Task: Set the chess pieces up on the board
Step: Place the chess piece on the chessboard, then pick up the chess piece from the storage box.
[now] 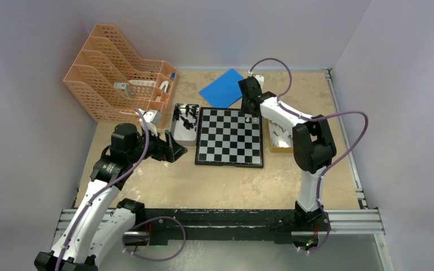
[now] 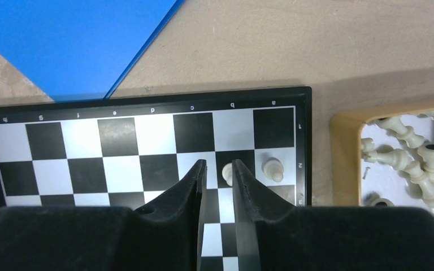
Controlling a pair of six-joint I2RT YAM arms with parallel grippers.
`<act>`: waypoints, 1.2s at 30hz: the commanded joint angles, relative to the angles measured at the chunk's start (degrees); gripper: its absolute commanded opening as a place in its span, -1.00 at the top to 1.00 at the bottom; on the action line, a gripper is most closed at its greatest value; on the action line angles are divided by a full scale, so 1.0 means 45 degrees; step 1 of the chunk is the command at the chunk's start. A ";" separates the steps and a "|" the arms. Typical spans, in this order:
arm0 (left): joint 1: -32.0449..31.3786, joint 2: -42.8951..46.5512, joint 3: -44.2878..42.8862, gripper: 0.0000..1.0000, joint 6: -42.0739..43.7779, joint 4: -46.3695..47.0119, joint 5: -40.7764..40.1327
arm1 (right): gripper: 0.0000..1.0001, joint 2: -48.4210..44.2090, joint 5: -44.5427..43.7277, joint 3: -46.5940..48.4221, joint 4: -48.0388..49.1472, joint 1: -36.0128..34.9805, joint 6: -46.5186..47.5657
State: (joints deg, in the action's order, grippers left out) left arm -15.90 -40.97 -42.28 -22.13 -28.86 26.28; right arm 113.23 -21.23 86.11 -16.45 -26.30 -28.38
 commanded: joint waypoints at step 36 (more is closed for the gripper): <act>-0.0050 0.0229 -0.0018 -0.73 -0.0180 0.0299 0.0271 | 0.38 -0.2587 0.0323 -0.4446 0.0178 0.2760 0.1566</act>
State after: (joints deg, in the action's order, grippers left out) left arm -15.90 -40.93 -42.28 -22.13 -28.86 26.72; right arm 101.97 -19.94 66.06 -16.23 -13.96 -22.31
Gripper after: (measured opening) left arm 0.864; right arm 0.303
